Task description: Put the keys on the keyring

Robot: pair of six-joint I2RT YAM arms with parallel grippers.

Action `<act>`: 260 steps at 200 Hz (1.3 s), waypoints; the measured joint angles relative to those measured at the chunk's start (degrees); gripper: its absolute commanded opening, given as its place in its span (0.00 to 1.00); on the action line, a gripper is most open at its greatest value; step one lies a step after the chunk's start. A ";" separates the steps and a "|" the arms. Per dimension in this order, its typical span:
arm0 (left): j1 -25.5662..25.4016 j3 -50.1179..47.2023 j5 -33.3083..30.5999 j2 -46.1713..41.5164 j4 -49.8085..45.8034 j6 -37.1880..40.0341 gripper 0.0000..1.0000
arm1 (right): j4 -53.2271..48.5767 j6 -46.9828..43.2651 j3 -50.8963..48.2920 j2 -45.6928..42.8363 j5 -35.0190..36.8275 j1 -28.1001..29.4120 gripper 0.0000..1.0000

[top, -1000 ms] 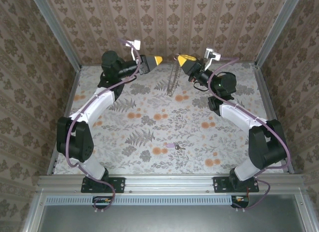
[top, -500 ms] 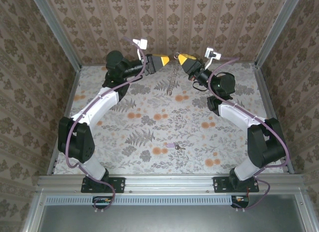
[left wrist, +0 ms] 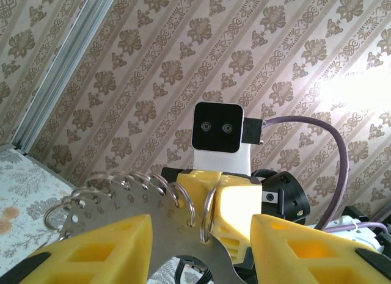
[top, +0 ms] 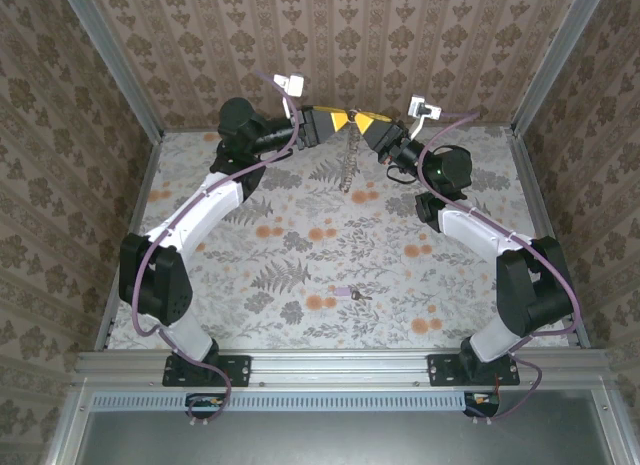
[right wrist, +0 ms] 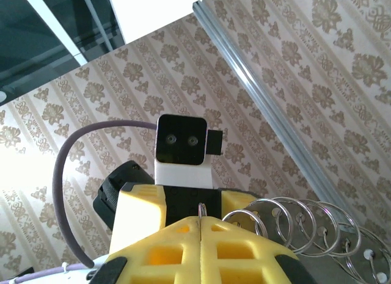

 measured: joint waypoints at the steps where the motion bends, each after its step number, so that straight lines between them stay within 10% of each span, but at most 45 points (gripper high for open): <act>1: 0.00 0.00 0.02 0.00 -0.04 0.04 0.45 | 0.00 0.07 0.00 0.00 -0.07 0.00 0.00; 260: -0.04 -1.09 1.68 -0.11 0.61 1.40 0.34 | -0.02 1.95 -0.28 0.11 -2.82 0.20 0.00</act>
